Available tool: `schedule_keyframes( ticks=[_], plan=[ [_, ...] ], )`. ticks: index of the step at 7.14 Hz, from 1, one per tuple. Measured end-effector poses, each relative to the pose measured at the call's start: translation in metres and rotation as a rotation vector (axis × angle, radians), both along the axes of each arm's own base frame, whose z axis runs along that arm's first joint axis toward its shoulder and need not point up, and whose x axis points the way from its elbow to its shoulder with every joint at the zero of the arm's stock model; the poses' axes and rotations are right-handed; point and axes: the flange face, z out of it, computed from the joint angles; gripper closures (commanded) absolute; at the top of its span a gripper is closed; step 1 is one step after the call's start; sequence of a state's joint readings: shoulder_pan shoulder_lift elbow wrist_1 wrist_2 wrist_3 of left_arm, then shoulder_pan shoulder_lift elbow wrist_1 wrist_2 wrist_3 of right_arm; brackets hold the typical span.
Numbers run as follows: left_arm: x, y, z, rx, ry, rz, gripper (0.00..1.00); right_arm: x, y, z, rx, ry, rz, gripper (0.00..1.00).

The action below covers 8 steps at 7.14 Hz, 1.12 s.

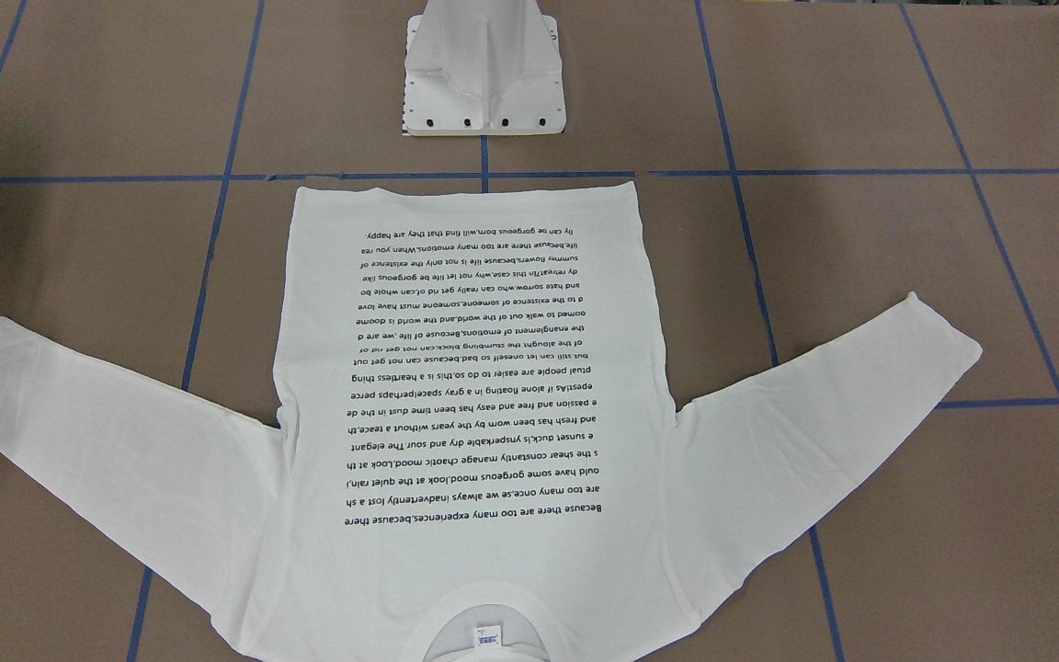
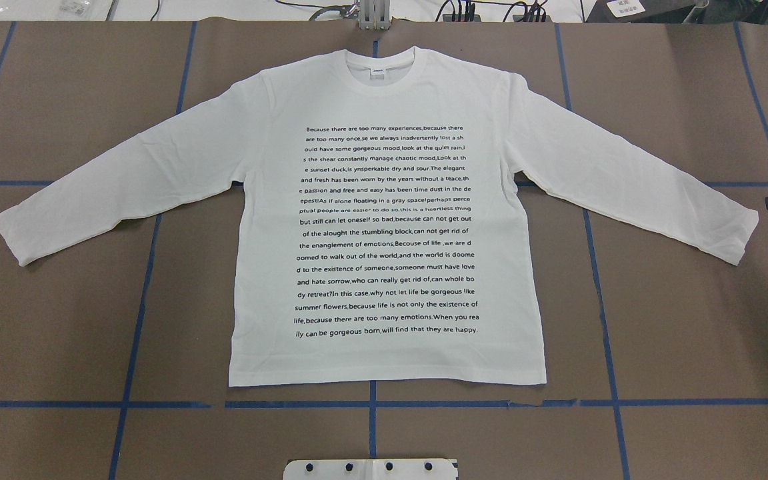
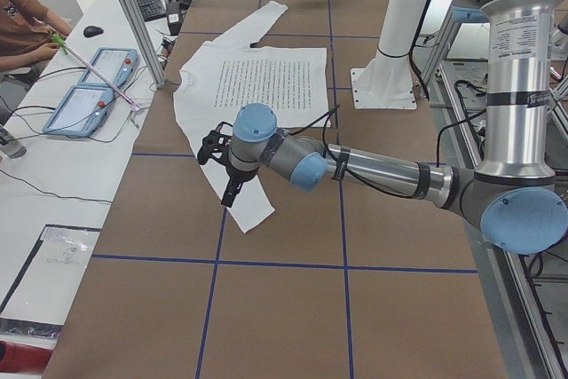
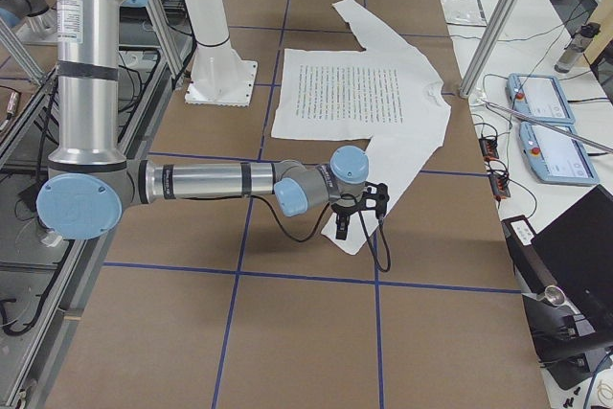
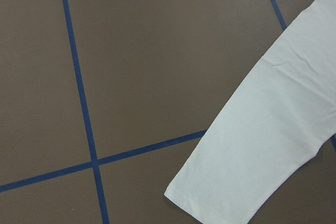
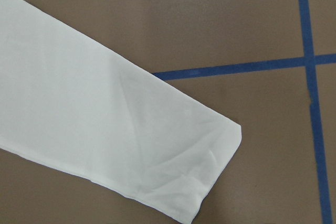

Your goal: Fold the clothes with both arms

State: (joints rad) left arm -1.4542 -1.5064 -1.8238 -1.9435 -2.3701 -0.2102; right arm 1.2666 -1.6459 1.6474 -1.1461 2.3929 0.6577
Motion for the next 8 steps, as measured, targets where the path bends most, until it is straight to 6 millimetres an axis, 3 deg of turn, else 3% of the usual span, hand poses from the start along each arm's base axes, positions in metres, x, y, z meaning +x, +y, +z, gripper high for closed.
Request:
schedule_keyframes(
  ticks=[3,8],
  plan=[
    [0.001,0.002,-0.001,-0.003,0.009,0.005,0.0,-0.026,0.016,0.025,-0.096,0.016,0.077,0.06],
    [0.001,0.003,0.0,-0.009,0.022,0.012,0.0,-0.081,0.028,0.044,-0.174,0.019,0.261,0.1]
  ],
)
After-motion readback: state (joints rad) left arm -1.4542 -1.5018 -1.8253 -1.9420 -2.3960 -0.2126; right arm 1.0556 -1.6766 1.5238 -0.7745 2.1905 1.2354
